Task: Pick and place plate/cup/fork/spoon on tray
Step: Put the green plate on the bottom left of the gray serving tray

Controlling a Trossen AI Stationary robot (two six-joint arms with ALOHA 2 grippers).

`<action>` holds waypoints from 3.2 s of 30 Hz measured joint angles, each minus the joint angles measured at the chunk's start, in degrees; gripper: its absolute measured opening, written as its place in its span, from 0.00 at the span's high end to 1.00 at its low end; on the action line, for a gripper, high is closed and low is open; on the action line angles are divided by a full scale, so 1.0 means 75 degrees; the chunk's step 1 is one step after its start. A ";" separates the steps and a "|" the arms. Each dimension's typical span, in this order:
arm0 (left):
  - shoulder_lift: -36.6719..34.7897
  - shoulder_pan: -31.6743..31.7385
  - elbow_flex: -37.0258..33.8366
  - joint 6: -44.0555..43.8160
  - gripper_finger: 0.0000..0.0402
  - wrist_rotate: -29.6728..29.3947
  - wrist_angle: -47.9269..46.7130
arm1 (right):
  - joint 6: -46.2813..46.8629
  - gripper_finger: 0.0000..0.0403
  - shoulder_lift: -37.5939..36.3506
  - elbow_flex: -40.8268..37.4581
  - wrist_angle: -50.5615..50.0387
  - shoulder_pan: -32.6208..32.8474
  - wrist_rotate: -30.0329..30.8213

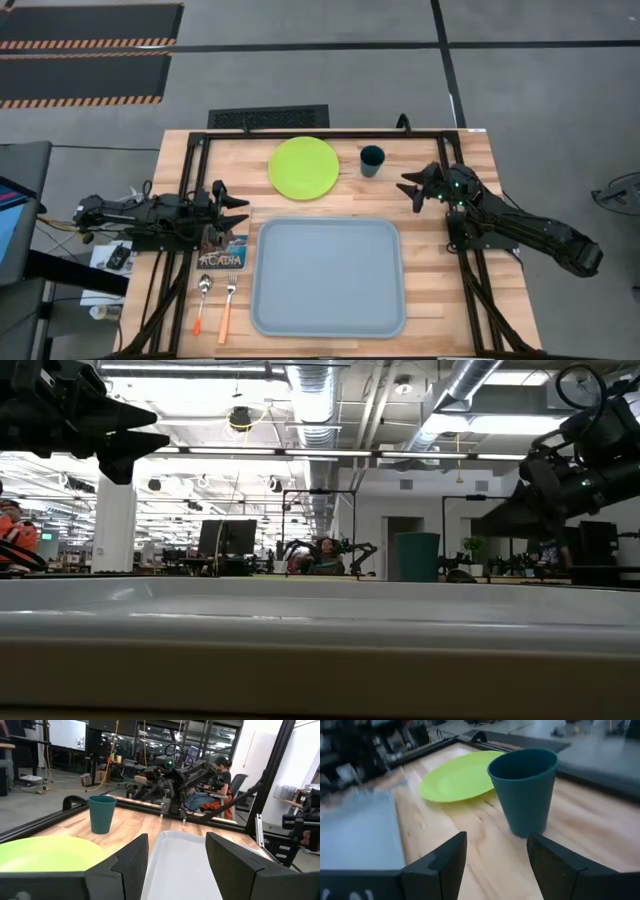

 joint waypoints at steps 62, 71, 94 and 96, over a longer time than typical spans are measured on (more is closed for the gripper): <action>0.0019 0.0003 0.0039 0.0451 0.53 -0.2864 0.3576 | 0.2169 0.42 0.0400 0.1003 0.4752 0.0000 -0.0214; 0.1478 0.0006 0.1779 -0.0210 0.48 -0.3351 0.1173 | 0.1020 0.42 0.1110 0.1177 0.3581 0.0015 0.0925; 0.6116 0.2826 0.6726 -0.1443 0.26 -0.1495 -0.3780 | -0.0436 0.30 0.3836 0.6044 -0.1960 0.0904 0.2220; 0.6120 0.3287 0.6704 -0.1451 0.26 -0.0854 -0.3909 | -0.0461 0.30 0.4092 0.6374 -0.2445 0.0918 0.2521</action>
